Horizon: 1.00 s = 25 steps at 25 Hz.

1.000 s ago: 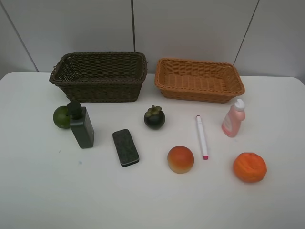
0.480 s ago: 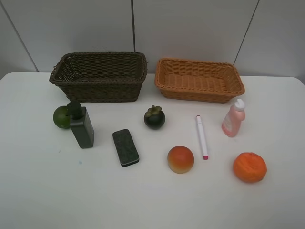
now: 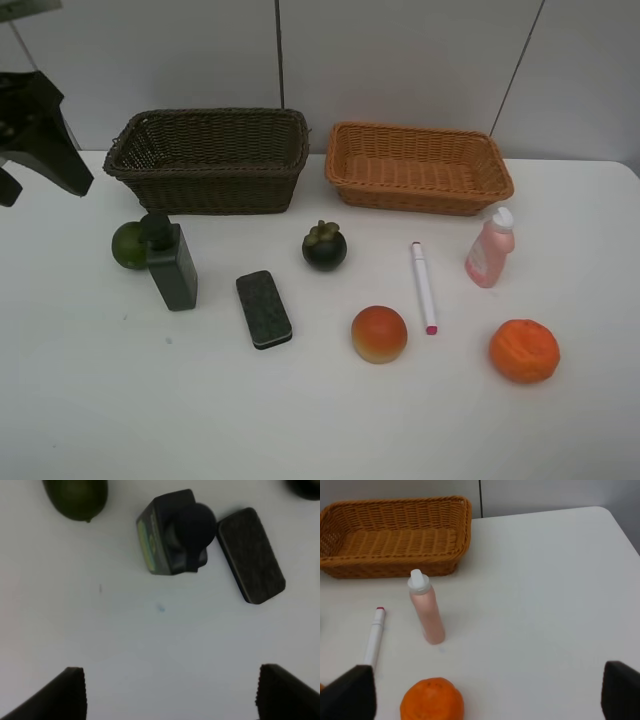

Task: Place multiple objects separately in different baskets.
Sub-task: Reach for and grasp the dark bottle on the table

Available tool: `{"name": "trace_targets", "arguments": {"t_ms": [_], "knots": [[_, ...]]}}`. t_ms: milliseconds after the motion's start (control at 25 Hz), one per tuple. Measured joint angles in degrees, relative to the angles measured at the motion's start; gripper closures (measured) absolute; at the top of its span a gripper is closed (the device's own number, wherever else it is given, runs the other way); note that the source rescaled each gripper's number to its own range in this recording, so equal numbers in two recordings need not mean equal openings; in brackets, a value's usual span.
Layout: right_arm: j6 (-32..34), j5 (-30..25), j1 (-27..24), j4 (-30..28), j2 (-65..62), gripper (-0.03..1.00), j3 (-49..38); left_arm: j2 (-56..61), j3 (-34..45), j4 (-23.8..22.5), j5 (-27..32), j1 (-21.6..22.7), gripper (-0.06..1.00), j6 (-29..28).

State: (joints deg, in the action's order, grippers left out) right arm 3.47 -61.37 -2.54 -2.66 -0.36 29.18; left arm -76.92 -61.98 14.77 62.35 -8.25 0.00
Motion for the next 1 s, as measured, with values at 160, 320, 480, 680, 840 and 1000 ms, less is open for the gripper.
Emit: {"name": "trace_targets", "arguments": {"t_ms": [160,320,480,680,840,1000], "knots": [[0.0,0.0,0.0,0.0,0.0,-0.03,0.0,-9.33,-5.12,-1.14,0.12,-4.99,0.22,-4.94],[0.0,0.0,0.0,0.0,0.0,-0.03,0.0,-15.23,-6.91,-2.31,-0.37,-8.35,0.22,-8.45],[0.0,0.0,0.0,0.0,0.0,-0.03,0.0,-19.09,-7.04,-2.65,-1.5,-10.41,0.22,-10.69],[0.0,0.0,0.0,0.0,0.0,-0.03,0.0,-22.33,-7.05,-5.32,-2.06,-10.66,0.22,-13.74],[0.0,0.0,0.0,0.0,0.0,-0.03,0.0,-22.49,-7.08,-7.6,-2.34,-10.66,0.22,-15.31],[0.0,0.0,0.0,0.0,0.0,-0.03,0.0,-22.83,-7.08,-8.13,-4.65,-10.66,0.22,-15.6]]}}
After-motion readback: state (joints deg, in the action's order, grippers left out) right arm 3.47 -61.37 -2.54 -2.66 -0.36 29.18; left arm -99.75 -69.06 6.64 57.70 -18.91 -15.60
